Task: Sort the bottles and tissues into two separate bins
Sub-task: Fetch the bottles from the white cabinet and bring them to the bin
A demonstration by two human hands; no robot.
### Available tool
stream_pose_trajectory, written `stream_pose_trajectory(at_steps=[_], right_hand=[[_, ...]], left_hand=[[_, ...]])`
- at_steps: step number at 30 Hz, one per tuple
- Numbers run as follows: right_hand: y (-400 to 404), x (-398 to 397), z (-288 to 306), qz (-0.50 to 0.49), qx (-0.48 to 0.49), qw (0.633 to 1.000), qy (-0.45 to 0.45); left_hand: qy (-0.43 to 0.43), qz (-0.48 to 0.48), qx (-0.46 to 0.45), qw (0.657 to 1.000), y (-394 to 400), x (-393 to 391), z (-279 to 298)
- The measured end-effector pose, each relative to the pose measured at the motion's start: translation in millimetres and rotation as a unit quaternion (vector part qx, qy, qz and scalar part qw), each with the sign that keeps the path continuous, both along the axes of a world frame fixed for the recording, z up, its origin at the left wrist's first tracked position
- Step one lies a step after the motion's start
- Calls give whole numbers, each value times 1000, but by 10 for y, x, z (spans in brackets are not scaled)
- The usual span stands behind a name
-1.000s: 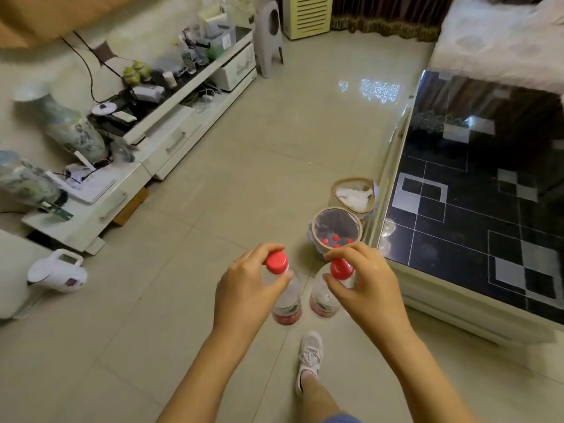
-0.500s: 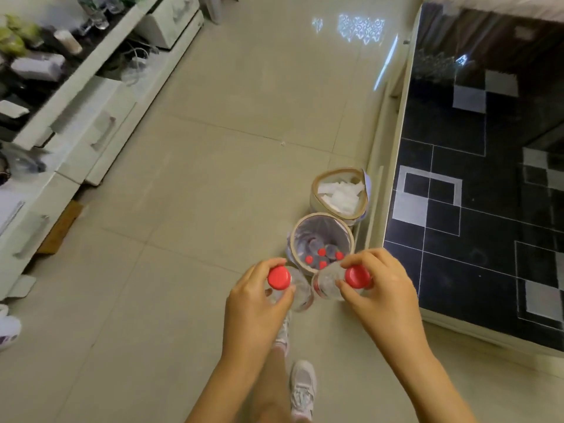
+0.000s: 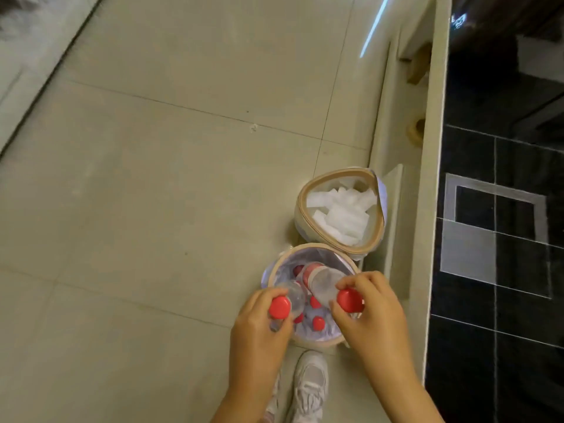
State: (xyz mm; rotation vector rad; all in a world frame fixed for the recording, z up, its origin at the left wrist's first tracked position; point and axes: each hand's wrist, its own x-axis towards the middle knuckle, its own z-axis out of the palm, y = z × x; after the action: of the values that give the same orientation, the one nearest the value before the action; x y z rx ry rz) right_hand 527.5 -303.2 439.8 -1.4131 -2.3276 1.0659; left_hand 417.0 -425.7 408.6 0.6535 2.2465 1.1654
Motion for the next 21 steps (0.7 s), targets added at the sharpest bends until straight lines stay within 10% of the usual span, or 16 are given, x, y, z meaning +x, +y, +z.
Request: stream_pose_trajectory(at_steps=[10, 21], right_hand=[[384, -9, -1696, 17, 4, 998, -52], [541, 44, -2339, -20, 10, 993, -116]], left_hand=[[43, -40, -55, 997, 364, 58, -1709], [169, -109, -101, 974, 472, -43, -2101]])
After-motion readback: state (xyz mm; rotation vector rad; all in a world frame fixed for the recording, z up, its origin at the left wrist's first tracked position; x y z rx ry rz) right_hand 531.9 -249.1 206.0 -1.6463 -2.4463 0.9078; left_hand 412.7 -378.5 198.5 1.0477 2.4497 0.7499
